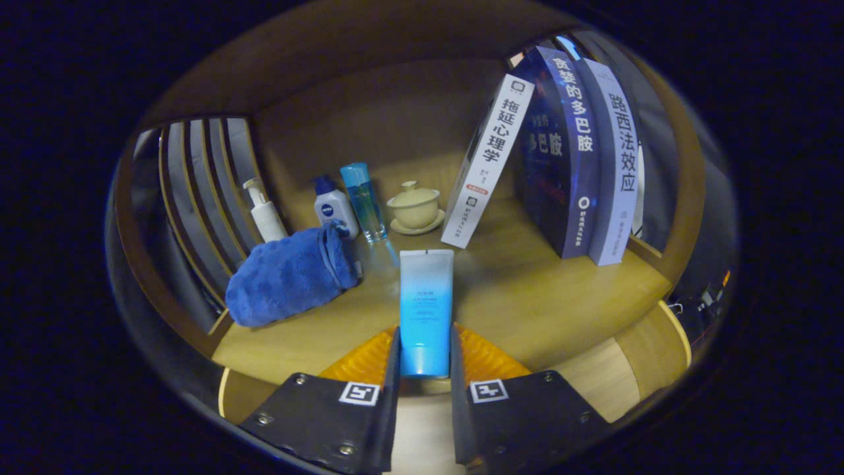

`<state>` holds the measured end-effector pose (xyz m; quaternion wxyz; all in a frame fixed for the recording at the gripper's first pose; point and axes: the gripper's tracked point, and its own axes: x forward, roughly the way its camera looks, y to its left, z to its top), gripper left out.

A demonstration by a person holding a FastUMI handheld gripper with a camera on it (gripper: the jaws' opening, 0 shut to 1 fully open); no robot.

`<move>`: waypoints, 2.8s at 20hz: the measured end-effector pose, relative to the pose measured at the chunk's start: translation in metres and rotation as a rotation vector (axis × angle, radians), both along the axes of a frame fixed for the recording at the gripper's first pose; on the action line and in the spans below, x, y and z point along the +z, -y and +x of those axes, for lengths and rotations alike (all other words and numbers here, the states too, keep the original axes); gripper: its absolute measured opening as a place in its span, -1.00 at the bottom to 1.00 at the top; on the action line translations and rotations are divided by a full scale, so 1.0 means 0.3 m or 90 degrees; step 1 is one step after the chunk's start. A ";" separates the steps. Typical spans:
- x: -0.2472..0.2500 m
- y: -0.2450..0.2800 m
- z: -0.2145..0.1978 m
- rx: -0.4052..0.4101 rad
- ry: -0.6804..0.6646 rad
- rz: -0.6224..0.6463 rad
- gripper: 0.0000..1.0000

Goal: Pull open the drawer, take out the items inside it, and place them on the countertop above the cabinet.

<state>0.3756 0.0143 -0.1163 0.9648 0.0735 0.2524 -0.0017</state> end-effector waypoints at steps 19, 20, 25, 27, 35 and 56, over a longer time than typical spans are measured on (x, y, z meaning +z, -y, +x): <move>0.118 -0.050 -0.349 0.072 0.095 -0.109 0.99; 0.112 -0.061 -0.393 0.078 0.094 -0.097 0.98; 0.039 -0.035 -0.599 0.090 0.089 -0.092 0.99; 0.025 0.006 -0.680 0.084 0.097 -0.093 0.99; 0.027 0.128 -0.924 0.037 0.152 -0.080 0.98; -0.136 0.193 -1.262 0.048 0.239 -0.057 0.98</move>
